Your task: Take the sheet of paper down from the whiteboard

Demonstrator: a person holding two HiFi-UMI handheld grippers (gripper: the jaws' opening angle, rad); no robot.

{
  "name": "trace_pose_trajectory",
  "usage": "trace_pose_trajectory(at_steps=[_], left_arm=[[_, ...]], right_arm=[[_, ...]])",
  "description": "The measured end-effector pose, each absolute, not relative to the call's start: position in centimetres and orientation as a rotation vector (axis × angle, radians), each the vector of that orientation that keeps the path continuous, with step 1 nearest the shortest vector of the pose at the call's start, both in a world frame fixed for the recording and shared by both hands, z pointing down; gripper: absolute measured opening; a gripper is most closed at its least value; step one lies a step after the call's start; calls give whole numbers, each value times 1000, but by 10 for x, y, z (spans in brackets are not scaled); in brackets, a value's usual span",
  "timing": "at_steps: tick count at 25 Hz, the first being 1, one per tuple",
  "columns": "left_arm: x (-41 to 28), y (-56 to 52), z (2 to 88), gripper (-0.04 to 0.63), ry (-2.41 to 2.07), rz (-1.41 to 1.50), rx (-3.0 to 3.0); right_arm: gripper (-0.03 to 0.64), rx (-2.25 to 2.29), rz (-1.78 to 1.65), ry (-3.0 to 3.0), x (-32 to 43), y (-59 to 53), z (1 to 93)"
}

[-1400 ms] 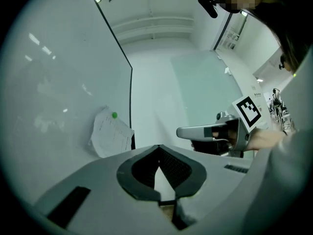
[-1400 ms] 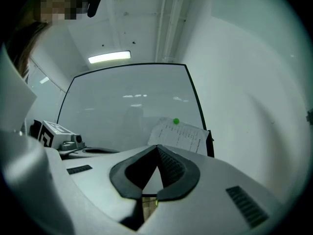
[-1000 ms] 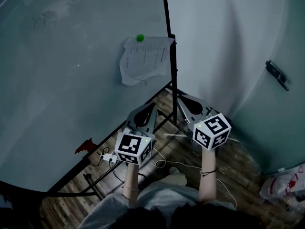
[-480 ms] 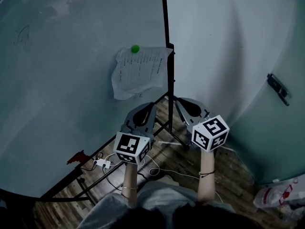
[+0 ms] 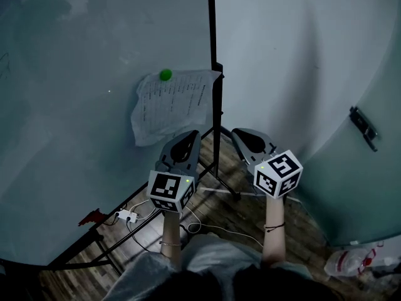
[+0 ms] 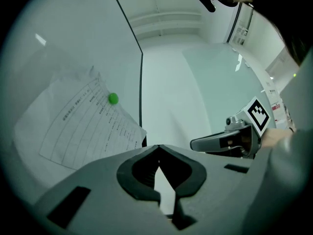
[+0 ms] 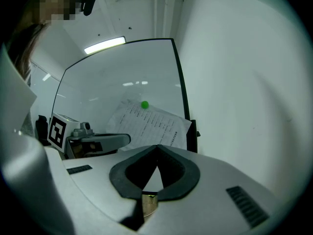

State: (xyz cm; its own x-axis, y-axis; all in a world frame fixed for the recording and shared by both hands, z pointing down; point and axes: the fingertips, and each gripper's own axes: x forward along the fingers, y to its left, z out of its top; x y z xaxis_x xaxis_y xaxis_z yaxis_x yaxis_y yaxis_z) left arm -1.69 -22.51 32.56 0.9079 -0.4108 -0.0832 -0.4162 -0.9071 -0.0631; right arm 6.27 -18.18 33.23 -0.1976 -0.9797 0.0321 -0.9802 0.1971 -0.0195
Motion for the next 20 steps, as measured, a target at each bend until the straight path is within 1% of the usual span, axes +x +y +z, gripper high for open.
trace_pose_trajectory(at_steps=[8, 12, 20], left_arm=[[7, -229, 343, 5, 678, 64, -2986], [-6, -231, 346, 5, 763, -29, -2929], [-42, -256, 338, 5, 1071, 26, -2864]], right_arm=[[2, 1977, 121, -2430, 92, -191, 353], [2, 1949, 142, -2519, 91, -204, 351], [2, 1667, 29, -2724, 56, -250, 328]])
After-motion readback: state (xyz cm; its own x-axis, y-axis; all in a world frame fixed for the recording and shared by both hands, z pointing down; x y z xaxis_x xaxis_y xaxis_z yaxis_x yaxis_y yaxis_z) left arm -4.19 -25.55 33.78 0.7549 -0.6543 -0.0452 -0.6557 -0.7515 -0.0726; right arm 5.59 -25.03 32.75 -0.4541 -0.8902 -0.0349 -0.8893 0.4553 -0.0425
